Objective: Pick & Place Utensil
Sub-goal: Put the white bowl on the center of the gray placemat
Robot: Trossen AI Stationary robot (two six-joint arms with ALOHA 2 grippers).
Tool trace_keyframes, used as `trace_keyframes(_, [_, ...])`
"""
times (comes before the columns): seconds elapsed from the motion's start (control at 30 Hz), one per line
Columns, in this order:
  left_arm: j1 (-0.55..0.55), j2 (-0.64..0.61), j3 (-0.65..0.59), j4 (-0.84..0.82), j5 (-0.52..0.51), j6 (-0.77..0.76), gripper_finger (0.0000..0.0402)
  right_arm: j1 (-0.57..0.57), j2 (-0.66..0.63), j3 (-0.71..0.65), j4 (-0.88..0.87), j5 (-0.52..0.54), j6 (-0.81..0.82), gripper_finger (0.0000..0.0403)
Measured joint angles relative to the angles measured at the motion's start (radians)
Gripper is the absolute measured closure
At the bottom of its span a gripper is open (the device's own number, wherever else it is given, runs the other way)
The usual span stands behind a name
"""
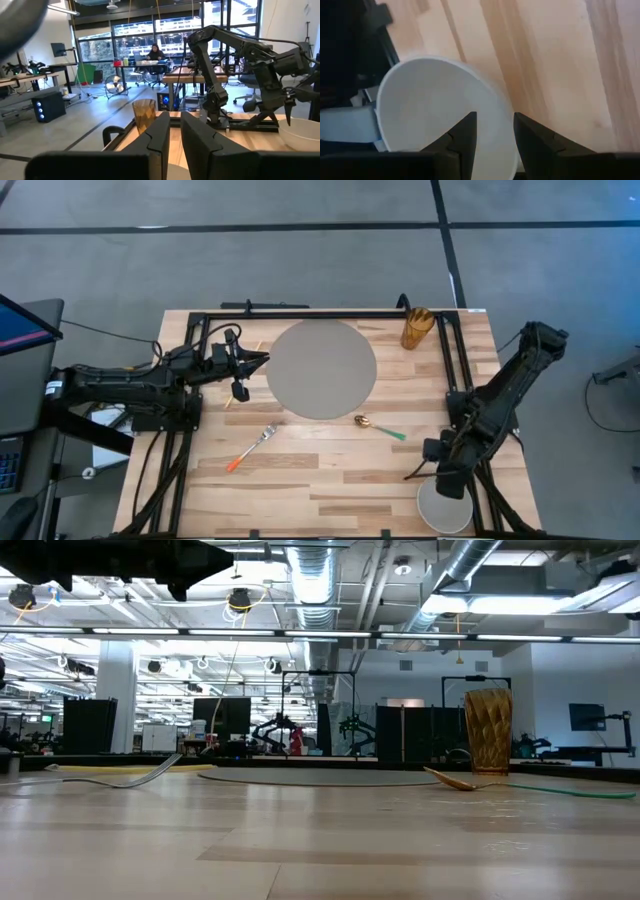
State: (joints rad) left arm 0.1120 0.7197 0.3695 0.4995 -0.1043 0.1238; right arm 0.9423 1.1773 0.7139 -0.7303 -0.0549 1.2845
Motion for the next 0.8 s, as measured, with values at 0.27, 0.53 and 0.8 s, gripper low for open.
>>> trace_keyframes(0.27, [0.0, 0.0, 0.0, 0.0, 0.0, 0.0, 0.0355, 0.003, 0.004, 0.0, 0.012, 0.083, 0.022, 0.028])
trace_keyframes(0.53, [0.0, 0.0, 0.0, 0.0, 0.0, -0.001, 0.0355, 0.07, 0.004, 0.0, 0.029, 0.134, 0.019, 0.028])
trace_keyframes(0.8, [0.0, 0.0, 0.0, -0.001, 0.0, -0.001, 0.0355, 0.112, 0.004, -0.094, 0.081, 0.141, 0.079, 0.028])
